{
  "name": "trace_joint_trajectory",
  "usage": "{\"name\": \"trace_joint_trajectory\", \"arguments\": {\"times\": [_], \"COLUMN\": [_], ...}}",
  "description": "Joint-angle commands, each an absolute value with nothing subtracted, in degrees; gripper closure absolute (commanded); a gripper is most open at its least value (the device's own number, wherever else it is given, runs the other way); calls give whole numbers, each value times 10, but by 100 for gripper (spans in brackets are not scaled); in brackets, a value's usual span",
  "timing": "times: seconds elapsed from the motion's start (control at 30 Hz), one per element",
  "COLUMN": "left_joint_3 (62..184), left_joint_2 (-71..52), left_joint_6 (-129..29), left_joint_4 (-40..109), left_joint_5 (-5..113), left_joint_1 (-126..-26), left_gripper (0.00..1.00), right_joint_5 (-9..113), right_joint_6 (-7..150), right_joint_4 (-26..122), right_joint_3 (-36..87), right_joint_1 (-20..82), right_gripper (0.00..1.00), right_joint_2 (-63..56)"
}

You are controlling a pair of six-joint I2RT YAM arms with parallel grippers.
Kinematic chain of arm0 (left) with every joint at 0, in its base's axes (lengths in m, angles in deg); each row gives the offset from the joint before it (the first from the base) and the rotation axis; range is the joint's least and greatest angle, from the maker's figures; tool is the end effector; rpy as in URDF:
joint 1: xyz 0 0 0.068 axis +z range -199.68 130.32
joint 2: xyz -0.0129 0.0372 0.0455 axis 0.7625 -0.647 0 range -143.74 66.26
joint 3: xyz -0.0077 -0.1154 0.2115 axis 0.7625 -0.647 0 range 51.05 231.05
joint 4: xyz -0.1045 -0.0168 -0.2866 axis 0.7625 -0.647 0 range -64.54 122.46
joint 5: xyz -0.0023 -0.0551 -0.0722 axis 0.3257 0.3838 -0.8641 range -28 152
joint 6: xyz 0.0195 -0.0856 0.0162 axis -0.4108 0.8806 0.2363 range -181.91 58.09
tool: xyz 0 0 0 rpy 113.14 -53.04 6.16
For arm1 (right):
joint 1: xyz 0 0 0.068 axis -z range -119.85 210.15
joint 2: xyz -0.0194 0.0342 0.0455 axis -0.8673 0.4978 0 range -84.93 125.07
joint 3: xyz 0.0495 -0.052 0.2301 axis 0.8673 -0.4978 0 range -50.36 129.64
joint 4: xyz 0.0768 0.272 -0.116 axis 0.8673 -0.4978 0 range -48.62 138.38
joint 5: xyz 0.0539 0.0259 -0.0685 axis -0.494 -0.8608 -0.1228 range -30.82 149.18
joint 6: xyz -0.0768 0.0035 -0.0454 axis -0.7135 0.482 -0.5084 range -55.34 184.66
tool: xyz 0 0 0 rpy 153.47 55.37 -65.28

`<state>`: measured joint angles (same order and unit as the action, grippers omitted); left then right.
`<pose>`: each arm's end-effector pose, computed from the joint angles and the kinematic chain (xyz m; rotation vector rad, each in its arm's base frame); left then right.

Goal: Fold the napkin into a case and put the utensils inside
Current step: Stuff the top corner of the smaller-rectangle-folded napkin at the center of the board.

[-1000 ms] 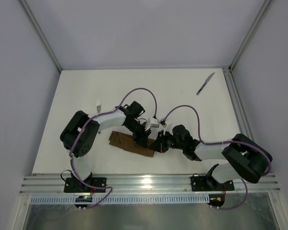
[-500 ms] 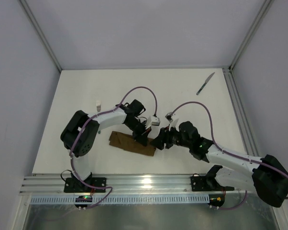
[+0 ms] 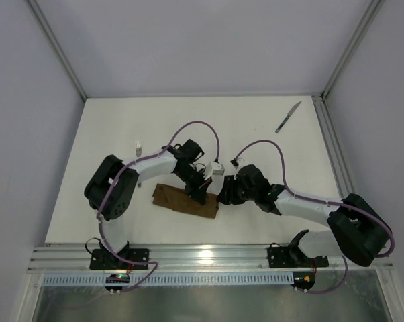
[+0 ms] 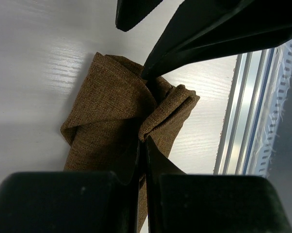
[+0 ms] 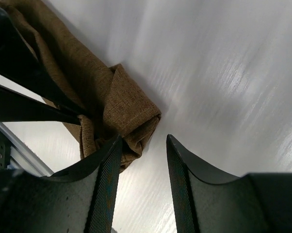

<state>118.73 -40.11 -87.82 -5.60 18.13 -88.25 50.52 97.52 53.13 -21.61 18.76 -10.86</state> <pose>0.2630 -0.2802 0.0720 1.5931 2.2820 -1.1483 0.2323 0.2207 0.0712 -0.2636 2.4022 0.8169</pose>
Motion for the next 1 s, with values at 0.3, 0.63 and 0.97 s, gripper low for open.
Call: {"name": "trace_joint_trajectory", "arguments": {"times": [0.3, 0.63, 0.97], "left_joint_3": [1178, 1191, 1251], "left_joint_2": [-375, -365, -424], "left_joint_6": [-864, -868, -846], "left_joint_4": [-52, -80, -260], "left_joint_5": [182, 179, 165], "left_joint_1": [-882, -882, -845], "left_gripper": [100, 100, 100], "right_joint_5": [455, 455, 465], "right_joint_6": [1028, 1032, 1031], "right_joint_4": [666, 683, 685], "right_joint_3": [-235, -239, -243], "right_joint_1": [189, 189, 189], "right_gripper": [54, 96, 96], "right_joint_2": [-26, 10, 7]}}
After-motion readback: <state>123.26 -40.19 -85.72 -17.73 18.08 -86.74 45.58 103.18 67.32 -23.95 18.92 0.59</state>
